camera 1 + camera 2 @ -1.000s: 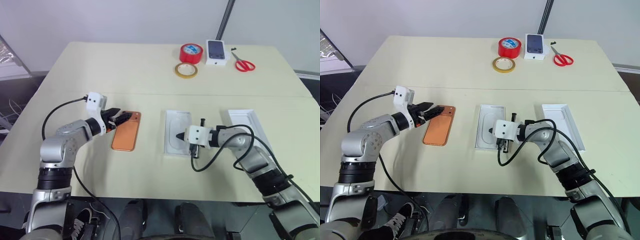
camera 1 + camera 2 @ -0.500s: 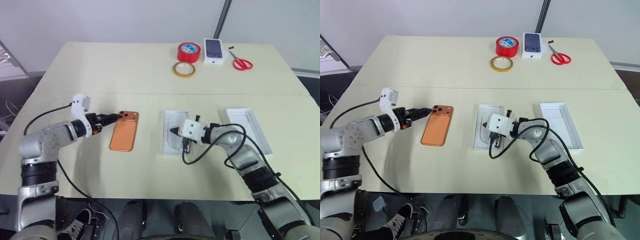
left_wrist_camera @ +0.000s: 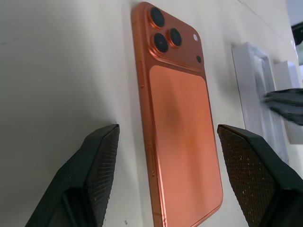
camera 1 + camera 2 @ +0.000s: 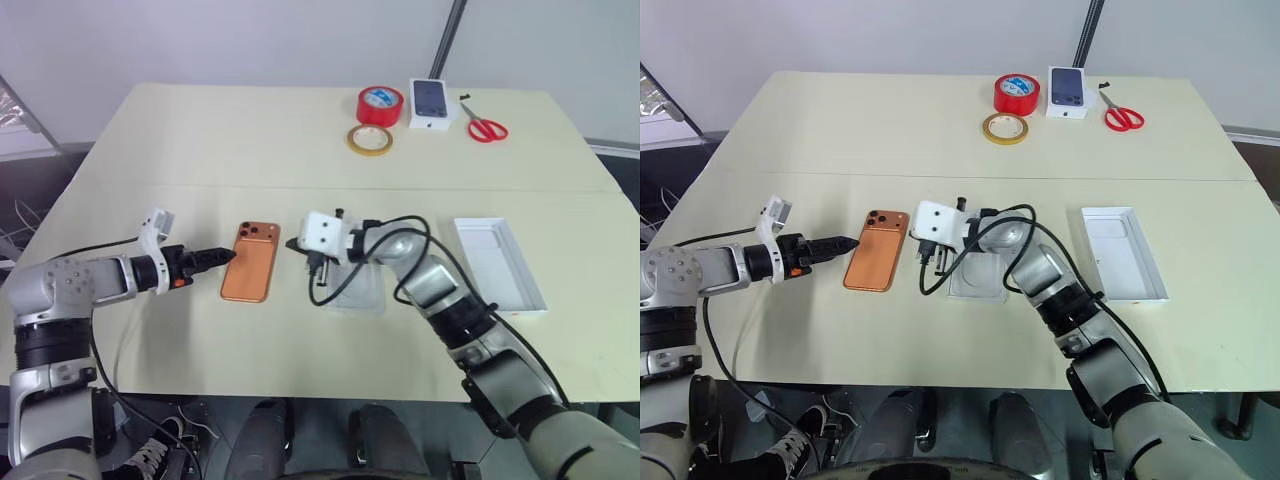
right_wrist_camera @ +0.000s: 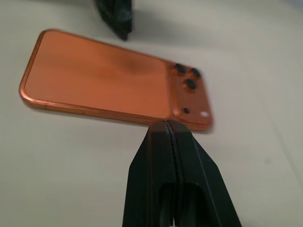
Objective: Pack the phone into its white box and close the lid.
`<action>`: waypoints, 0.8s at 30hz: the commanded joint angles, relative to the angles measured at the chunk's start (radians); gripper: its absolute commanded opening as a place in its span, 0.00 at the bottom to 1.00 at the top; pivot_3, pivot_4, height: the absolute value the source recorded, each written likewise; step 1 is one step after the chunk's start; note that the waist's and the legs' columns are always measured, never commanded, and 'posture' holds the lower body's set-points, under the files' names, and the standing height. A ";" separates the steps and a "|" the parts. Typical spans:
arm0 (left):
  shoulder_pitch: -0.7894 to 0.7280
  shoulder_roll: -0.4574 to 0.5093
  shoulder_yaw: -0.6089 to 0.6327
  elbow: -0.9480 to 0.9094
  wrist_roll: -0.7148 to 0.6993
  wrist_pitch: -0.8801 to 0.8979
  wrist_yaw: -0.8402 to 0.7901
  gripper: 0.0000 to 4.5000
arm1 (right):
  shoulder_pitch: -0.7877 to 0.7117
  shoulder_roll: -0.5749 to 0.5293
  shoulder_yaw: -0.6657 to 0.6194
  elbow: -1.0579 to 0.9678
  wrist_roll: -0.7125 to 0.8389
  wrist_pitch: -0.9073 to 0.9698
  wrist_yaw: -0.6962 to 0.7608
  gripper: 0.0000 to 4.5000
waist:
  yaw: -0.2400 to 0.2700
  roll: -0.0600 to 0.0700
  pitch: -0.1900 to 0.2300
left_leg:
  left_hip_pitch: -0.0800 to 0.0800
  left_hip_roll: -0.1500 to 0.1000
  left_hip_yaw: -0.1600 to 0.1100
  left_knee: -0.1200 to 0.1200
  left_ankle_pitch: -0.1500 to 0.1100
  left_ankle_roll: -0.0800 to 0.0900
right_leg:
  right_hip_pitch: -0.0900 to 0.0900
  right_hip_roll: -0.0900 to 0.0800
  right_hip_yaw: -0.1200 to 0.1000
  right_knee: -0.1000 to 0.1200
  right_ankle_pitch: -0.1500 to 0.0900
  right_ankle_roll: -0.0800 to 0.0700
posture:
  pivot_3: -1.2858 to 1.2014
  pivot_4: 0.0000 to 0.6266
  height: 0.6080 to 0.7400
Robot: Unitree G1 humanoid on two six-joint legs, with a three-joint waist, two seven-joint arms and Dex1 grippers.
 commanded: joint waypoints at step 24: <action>-0.077 -0.151 -0.118 0.035 0.093 0.027 -0.001 0.77 | -0.018 0.094 0.088 0.114 -0.129 0.038 -0.026 0.01 | 0.001 0.005 -0.012 | 0.007 -0.003 0.000 -0.002 0.000 0.000 | 0.004 -0.002 0.000 -0.001 0.000 0.000 | 0.52 0.24 1.00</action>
